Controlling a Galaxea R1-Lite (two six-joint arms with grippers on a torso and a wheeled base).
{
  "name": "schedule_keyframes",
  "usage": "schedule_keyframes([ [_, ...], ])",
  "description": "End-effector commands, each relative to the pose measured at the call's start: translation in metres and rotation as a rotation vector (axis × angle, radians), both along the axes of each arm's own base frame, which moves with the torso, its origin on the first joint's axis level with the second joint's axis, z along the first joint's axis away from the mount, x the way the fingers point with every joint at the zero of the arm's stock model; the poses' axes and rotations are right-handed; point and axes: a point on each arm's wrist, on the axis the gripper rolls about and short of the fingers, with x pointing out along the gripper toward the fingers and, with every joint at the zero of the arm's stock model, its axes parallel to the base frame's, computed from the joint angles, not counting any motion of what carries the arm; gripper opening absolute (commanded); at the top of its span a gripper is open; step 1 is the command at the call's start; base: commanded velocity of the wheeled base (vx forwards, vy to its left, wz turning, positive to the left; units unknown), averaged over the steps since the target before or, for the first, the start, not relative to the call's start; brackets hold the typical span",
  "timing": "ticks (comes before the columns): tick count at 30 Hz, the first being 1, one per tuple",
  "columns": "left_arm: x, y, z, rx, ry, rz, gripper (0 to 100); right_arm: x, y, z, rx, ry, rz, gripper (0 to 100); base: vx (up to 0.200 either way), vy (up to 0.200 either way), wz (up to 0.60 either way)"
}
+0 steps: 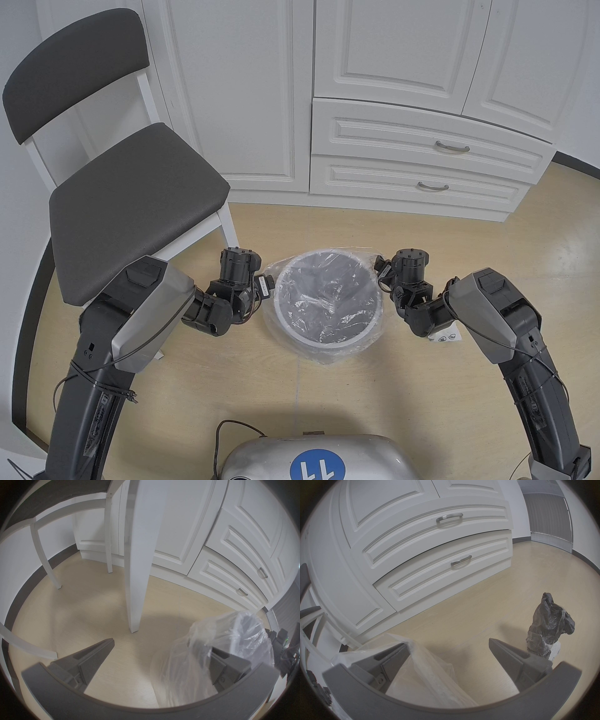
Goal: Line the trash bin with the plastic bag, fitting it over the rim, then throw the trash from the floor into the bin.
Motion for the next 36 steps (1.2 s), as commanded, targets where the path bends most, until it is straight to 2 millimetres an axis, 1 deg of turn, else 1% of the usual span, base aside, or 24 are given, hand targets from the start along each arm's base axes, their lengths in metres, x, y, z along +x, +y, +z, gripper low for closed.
schedule_keyframes([
  [1,-0.011,0.005,0.029,-0.002,-0.014,-0.013,100,-0.007,-0.005,0.027,-0.004,-0.010,-0.004,100,0.000,0.000,0.00],
  [5,-0.034,0.015,0.044,0.064,0.024,-0.097,100,-0.017,-0.012,0.049,-0.023,-0.003,0.006,100,0.000,0.000,0.00],
  [6,-0.041,0.018,0.048,0.087,0.031,-0.142,100,-0.024,-0.014,0.056,-0.031,0.016,0.033,100,0.000,0.000,0.00],
  [9,-0.048,0.021,0.052,0.097,0.039,-0.173,100,-0.032,-0.014,0.061,-0.034,0.031,0.073,100,0.000,0.000,0.00],
  [10,-0.050,0.022,0.056,0.094,0.036,-0.180,100,-0.040,-0.013,0.064,-0.034,0.041,0.114,100,0.000,0.000,0.00],
  [13,-0.051,0.021,0.059,0.092,0.029,-0.181,100,-0.049,-0.012,0.067,-0.040,0.066,0.153,100,0.000,0.000,0.00],
  [17,-0.048,0.022,0.058,0.084,0.025,-0.177,100,-0.054,-0.010,0.066,-0.038,0.078,0.193,100,0.000,0.000,0.00],
  [20,-0.047,0.022,0.059,0.080,0.020,-0.175,100,-0.055,-0.010,0.068,-0.031,0.077,0.206,100,0.000,0.000,0.00],
  [23,-0.044,0.022,0.055,0.079,0.023,-0.175,100,-0.049,-0.015,0.070,-0.011,0.061,0.201,100,0.000,0.000,0.00],
  [25,-0.040,0.020,0.047,0.081,0.031,-0.173,100,-0.042,-0.018,0.062,-0.006,0.066,0.189,100,0.000,0.000,0.00],
  [27,-0.035,0.017,0.036,0.084,0.042,-0.168,100,-0.037,-0.018,0.047,-0.008,0.086,0.185,100,0.000,0.000,0.00],
  [28,-0.034,0.017,0.033,0.085,0.046,-0.166,100,-0.037,-0.018,0.045,-0.009,0.090,0.184,100,0.000,0.000,0.00],
  [31,-0.029,0.015,0.019,0.081,0.062,-0.157,100,-0.031,-0.020,0.025,-0.015,0.119,0.176,100,0.000,0.000,0.00],
  [32,-0.028,0.015,0.017,0.082,0.063,-0.155,100,-0.029,-0.021,0.020,-0.015,0.123,0.174,100,0.000,0.000,0.00],
  [35,-0.024,0.014,0.007,0.084,0.071,-0.154,100,-0.026,-0.020,-0.001,-0.022,0.147,0.171,100,0.000,0.000,0.00],
  [36,-0.024,0.014,0.007,0.083,0.072,-0.153,100,-0.025,-0.020,-0.003,-0.023,0.149,0.170,100,0.000,0.000,0.00],
])
